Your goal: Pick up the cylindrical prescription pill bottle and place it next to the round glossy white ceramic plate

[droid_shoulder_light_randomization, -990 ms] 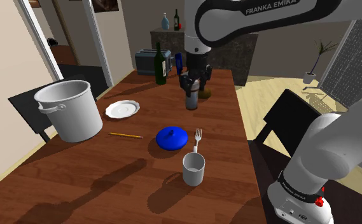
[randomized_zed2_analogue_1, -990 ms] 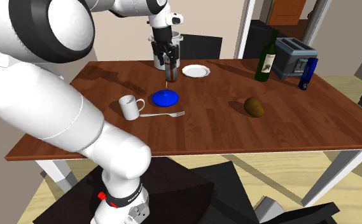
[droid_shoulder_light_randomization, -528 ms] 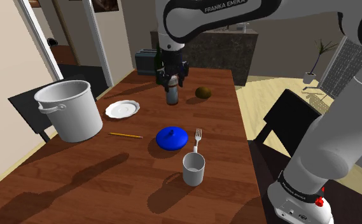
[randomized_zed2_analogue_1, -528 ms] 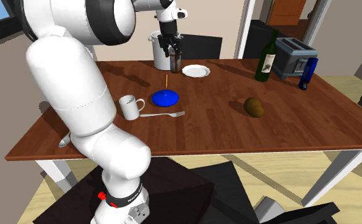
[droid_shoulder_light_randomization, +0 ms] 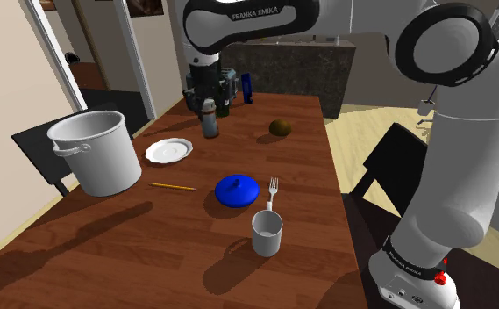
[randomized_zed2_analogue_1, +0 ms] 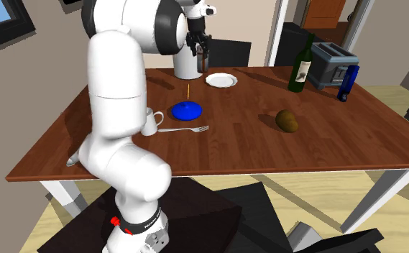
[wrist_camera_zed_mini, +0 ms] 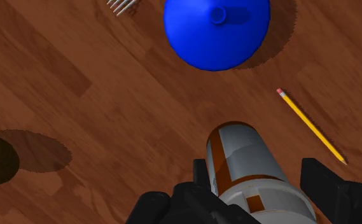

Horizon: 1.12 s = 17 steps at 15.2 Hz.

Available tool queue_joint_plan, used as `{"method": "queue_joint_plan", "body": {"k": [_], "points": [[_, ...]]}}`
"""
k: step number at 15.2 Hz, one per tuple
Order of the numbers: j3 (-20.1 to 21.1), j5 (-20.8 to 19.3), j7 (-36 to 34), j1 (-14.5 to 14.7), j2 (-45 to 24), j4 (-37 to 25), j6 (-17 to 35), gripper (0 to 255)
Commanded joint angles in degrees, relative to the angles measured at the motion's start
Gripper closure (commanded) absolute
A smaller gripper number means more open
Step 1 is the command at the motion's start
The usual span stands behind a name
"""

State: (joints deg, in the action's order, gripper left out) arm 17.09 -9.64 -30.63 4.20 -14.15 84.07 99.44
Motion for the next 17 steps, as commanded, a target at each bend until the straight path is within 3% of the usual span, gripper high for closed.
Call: {"method": "queue_joint_plan", "body": {"k": [1,4,17], "points": [[0.03,-1.75,-0.68,1.39,-6.22,-8.79,-2.83,255],[-0.5,-4.52,-0.77,4.78,-17.79,-26.61,-9.33,255],[-0.62,-4.08,-2.12,3.07,-15.27,-12.44,2.2,255]]}}
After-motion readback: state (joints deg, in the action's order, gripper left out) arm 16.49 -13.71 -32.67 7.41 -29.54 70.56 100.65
